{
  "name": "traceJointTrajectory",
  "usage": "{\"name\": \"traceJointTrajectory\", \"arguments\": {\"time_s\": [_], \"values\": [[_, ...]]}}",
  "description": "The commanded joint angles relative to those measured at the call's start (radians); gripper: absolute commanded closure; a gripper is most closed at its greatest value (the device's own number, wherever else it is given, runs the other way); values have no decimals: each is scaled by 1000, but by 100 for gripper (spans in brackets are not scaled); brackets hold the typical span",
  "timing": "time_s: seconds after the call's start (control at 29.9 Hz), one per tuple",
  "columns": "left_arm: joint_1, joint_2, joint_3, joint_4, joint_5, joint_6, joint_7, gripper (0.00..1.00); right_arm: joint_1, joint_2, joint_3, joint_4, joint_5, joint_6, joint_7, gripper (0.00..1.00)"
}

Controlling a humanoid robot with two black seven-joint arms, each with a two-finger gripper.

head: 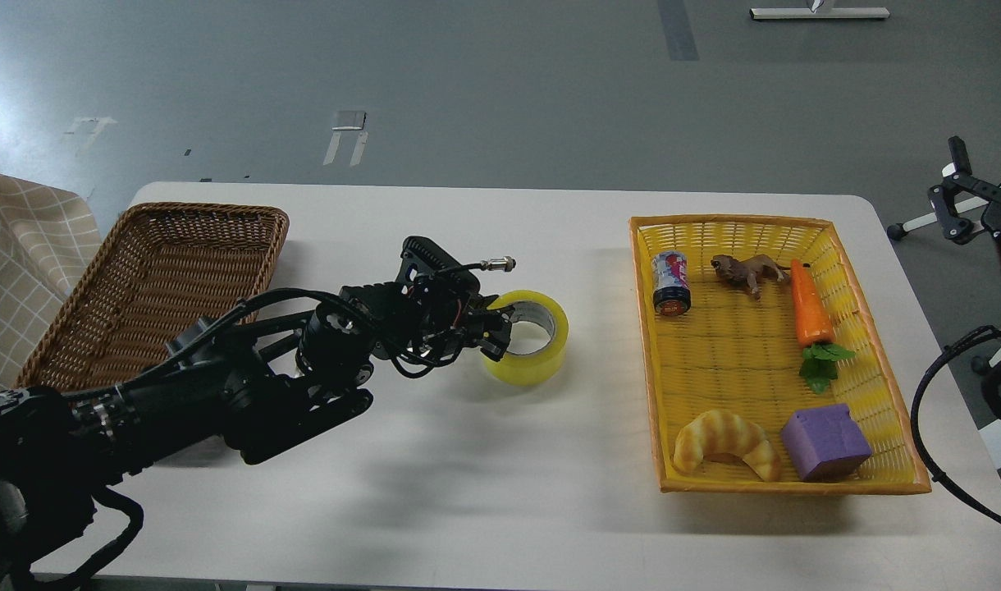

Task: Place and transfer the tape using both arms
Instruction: 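Grasp the tape roll with the left gripper, then carry the tape roll with the left gripper into the wicker basket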

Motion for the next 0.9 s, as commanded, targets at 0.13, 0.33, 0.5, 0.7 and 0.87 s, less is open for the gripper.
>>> {"name": "traceJointTrajectory", "arguments": {"time_s": [0.13,0.33,0.5,0.7,0.87], "values": [[-112,104,-11,-35,-39,14,-28,100,0,8,0,0,0,0,0,0],[-169,216,-8,-34,-109,39,-74,100,2,9,0,1,0,0,0,0],[-167,308,-3,-32,-110,80,-102,100,2,11,0,1,0,0,0,0],[-155,436,4,-26,-110,119,-159,100,2,17,0,1,0,0,0,0],[-141,540,8,-21,-110,126,-212,100,3,31,-2,0,0,0,0,0]]}}
